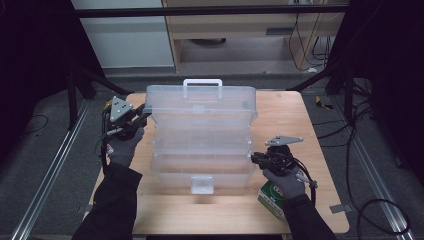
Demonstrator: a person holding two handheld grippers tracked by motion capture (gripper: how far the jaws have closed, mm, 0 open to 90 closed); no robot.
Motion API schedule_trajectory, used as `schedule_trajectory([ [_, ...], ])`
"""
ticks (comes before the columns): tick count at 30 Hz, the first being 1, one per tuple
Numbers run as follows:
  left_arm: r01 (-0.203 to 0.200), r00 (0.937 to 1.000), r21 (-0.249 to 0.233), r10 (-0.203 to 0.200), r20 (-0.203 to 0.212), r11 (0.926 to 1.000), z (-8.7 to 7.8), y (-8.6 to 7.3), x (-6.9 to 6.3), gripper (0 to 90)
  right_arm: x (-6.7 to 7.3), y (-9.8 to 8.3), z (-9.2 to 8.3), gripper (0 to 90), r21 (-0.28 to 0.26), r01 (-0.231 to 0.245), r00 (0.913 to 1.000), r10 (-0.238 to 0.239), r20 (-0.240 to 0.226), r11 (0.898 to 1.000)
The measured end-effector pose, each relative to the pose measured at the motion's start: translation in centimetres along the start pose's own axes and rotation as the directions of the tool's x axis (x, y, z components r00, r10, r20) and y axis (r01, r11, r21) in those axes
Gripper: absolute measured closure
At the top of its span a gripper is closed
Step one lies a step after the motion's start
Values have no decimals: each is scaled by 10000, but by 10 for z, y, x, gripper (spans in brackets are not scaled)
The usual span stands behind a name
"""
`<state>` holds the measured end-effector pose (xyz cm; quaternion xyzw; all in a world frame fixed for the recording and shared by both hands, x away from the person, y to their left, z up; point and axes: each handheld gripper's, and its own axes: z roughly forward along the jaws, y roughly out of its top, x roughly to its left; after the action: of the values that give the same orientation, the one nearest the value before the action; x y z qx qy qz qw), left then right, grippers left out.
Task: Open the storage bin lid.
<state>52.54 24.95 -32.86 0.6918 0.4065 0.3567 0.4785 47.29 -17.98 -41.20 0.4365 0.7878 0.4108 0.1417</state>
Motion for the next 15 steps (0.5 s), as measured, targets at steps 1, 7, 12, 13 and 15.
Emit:
schedule_trajectory([
  [1,-1,10000,3,1,-9,10000,1,1,0,761,0,0,0,786,-8,13,10000,-13,-6,10000],
  [7,67,9999,-19,-67,-102,10000,6,6,2,765,0,0,0,784,1,-10,10000,10,-24,10000],
  [12,158,9998,7,-158,-154,9999,10,9,3,768,-1,0,0,783,5,-24,10000,24,-36,10000],
  [13,156,9997,18,-156,-167,9999,11,10,3,768,-1,0,0,783,24,-53,10000,53,-38,10000],
  [15,135,9997,41,-134,-200,9999,13,12,3,769,-1,0,0,783,5,-22,10000,22,-35,10000],
])
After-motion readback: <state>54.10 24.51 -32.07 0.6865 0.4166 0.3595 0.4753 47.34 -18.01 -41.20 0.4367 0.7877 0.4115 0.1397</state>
